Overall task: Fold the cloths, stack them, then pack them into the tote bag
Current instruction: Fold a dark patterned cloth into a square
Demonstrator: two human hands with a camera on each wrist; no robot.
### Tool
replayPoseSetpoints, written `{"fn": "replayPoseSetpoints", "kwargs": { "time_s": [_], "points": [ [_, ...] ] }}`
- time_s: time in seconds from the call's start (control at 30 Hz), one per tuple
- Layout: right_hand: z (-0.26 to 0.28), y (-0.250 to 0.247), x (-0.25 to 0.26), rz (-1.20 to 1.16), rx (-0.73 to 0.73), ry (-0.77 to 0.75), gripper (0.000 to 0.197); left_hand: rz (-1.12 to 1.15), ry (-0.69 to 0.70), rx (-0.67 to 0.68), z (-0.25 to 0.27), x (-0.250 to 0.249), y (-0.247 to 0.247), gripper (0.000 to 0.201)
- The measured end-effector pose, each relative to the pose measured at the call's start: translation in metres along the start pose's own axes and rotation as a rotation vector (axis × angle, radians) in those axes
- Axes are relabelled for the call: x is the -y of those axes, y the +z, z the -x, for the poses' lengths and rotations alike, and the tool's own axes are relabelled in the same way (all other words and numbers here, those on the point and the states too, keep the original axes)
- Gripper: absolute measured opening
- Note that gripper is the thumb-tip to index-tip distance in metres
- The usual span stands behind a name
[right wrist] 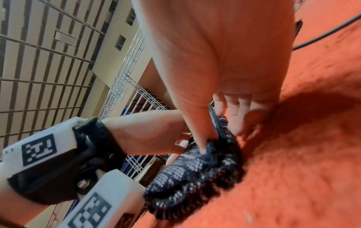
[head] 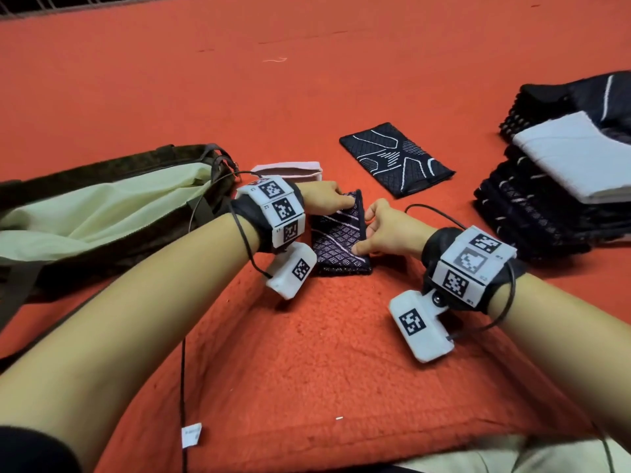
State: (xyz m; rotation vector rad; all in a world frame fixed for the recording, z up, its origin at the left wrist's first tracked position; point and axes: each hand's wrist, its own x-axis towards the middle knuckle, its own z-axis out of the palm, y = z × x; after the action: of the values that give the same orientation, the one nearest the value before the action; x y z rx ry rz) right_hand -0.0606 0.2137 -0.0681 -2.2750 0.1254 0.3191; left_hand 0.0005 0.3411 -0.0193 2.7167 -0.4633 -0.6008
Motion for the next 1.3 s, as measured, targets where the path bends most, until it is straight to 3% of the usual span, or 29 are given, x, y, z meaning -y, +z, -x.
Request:
{"fn": "replayPoseSetpoints", "kwargs": {
  "time_s": [0.27, 0.43, 0.6, 0.67, 0.77, 0.93, 1.07, 1.2, 1.3],
  "points": [
    [0.003, -0.001, 0.002, -0.003, 0.040, -0.029, 0.058, -0.234, 0.001, 0.000, -0.012, 0.004, -0.002, 0.062],
    [0.010, -0.004, 0.006, -0.134, 0.128, -0.048, 0.016, -0.197, 0.095, -0.128, 0.001, 0.022, -0.018, 0.043],
    [0.010, -0.011, 0.022, -0.424, 0.093, -0.098, 0.001, 0.195, 0.145, -0.325, 0.007, 0.045, -0.050, 0.031],
    [0.000, -0.018, 0.035, -0.602, 0.000, -0.117, 0.010, 0.451, 0.130, -0.395, -0.001, 0.054, -0.059, 0.031],
    [-0.024, -0.029, 0.058, -0.767, -0.145, -0.123, 0.020, 0.725, 0.058, -0.458, -0.012, 0.062, -0.073, 0.034],
    [-0.074, -0.038, 0.093, -0.826, -0.293, -0.088, 0.012, 0.914, -0.147, -0.438, -0.031, 0.081, -0.091, 0.030],
    [-0.112, -0.034, 0.101, -0.718, -0.323, -0.012, 0.017, 0.836, -0.243, -0.449, -0.053, 0.101, -0.092, 0.029],
    [-0.131, -0.020, 0.092, -0.588, -0.323, 0.043, 0.013, 0.685, -0.255, -0.375, -0.054, 0.111, -0.083, 0.019],
    [-0.137, -0.015, 0.083, -0.553, -0.311, 0.051, 0.024, 0.602, -0.247, -0.399, -0.051, 0.121, -0.077, 0.016]
  ]
}}
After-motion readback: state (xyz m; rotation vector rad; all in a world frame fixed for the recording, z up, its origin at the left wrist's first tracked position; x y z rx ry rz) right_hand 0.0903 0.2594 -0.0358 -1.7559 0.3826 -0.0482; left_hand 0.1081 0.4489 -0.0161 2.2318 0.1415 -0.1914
